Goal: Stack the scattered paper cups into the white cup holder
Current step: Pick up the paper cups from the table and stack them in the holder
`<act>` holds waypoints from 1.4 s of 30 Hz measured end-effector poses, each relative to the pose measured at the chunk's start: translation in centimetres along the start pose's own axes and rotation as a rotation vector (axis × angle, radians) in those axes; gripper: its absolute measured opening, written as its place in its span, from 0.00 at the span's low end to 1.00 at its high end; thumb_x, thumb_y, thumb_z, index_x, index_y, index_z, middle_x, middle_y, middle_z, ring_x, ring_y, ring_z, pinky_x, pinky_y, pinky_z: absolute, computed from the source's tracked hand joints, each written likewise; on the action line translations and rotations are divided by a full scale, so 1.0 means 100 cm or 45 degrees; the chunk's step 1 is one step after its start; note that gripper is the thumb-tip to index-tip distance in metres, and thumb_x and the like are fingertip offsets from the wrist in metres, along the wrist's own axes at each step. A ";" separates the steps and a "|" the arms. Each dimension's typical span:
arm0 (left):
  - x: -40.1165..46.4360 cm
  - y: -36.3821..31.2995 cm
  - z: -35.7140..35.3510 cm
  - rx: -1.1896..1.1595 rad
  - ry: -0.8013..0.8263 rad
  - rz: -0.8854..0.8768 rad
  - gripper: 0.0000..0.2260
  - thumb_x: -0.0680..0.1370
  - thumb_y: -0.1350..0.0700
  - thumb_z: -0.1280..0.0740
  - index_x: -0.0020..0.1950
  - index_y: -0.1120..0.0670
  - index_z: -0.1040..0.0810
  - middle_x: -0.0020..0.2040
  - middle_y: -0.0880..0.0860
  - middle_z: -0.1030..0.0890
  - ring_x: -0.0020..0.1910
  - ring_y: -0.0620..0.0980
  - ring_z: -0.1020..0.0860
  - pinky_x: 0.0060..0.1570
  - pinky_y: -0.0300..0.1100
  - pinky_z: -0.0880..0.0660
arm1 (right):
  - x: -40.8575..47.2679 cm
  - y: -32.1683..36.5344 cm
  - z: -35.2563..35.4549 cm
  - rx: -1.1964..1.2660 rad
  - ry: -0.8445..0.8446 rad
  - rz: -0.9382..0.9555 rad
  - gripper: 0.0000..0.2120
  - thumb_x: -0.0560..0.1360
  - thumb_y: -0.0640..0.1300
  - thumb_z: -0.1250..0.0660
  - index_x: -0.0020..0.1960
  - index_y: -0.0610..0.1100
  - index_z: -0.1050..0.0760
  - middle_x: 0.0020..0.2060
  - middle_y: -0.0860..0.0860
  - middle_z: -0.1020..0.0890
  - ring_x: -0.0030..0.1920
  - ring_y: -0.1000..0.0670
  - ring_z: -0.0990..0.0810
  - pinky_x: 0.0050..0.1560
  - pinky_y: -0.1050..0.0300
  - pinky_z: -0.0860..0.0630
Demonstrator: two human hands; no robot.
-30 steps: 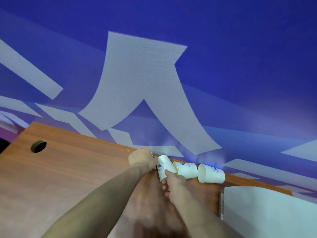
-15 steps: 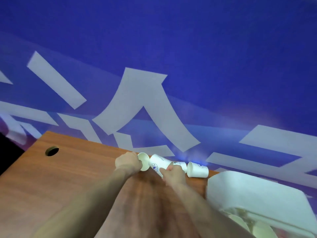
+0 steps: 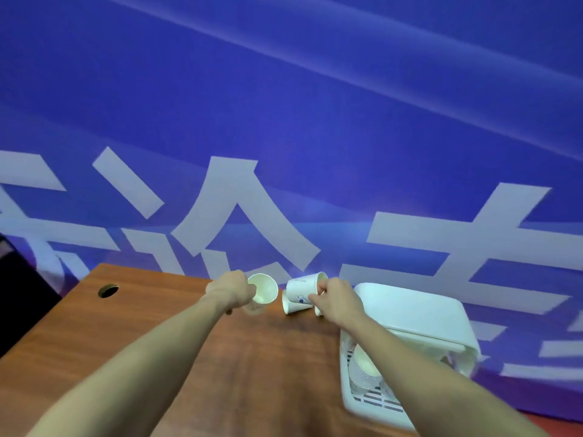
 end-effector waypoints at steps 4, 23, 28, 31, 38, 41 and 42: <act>-0.017 -0.051 -0.005 -0.075 0.062 -0.114 0.10 0.76 0.53 0.43 0.38 0.55 0.30 0.33 0.53 0.24 0.27 0.53 0.22 0.33 0.40 0.28 | -0.023 -0.033 0.045 -0.125 -0.108 0.045 0.07 0.73 0.49 0.34 0.43 0.45 0.25 0.36 0.49 0.22 0.43 0.44 0.22 0.38 0.55 0.30; -0.104 -0.296 -0.057 0.127 -0.139 -0.519 0.10 0.79 0.54 0.44 0.39 0.54 0.30 0.42 0.53 0.23 0.40 0.54 0.26 0.37 0.41 0.33 | -0.146 -0.254 0.155 -0.125 -0.418 -0.318 0.08 0.78 0.48 0.39 0.41 0.49 0.29 0.40 0.48 0.20 0.46 0.41 0.23 0.38 0.54 0.33; -0.121 -0.331 -0.095 0.047 0.104 -0.700 0.15 0.79 0.54 0.43 0.34 0.58 0.30 0.40 0.61 0.20 0.35 0.55 0.28 0.38 0.44 0.30 | -0.170 -0.294 0.158 -0.109 -0.453 -0.427 0.08 0.77 0.48 0.38 0.41 0.47 0.27 0.37 0.48 0.23 0.42 0.42 0.25 0.38 0.53 0.30; -0.131 -0.342 -0.121 -0.111 0.253 -0.726 0.15 0.78 0.57 0.43 0.31 0.57 0.32 0.29 0.57 0.27 0.28 0.55 0.29 0.32 0.44 0.29 | -0.179 -0.310 0.152 -0.106 -0.449 -0.451 0.08 0.77 0.49 0.38 0.41 0.46 0.27 0.38 0.47 0.21 0.41 0.42 0.23 0.37 0.54 0.31; -0.143 -0.351 -0.164 -0.104 0.403 -0.772 0.16 0.77 0.60 0.43 0.28 0.56 0.34 0.23 0.54 0.32 0.22 0.52 0.34 0.30 0.40 0.34 | -0.195 -0.336 0.138 -0.093 -0.407 -0.542 0.08 0.76 0.47 0.39 0.44 0.45 0.24 0.37 0.49 0.22 0.39 0.43 0.25 0.37 0.54 0.31; -0.140 -0.348 -0.178 -0.054 0.429 -0.777 0.12 0.77 0.59 0.44 0.34 0.55 0.30 0.28 0.55 0.28 0.25 0.52 0.30 0.29 0.40 0.33 | -0.198 -0.347 0.129 -0.083 -0.367 -0.573 0.09 0.76 0.47 0.39 0.42 0.44 0.25 0.37 0.48 0.21 0.42 0.43 0.22 0.38 0.54 0.29; -0.137 -0.346 -0.182 -0.025 0.432 -0.777 0.11 0.77 0.59 0.45 0.38 0.55 0.28 0.30 0.56 0.26 0.26 0.52 0.29 0.28 0.39 0.33 | -0.199 -0.350 0.125 -0.084 -0.352 -0.584 0.09 0.76 0.48 0.39 0.43 0.44 0.25 0.38 0.48 0.21 0.42 0.43 0.22 0.38 0.54 0.28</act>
Point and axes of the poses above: each hand's wrist, its own x-axis towards the middle knuckle, its own z-axis out of the back of the hand, y = z × x, the point moved 5 cm from there along x, towards the middle knuckle
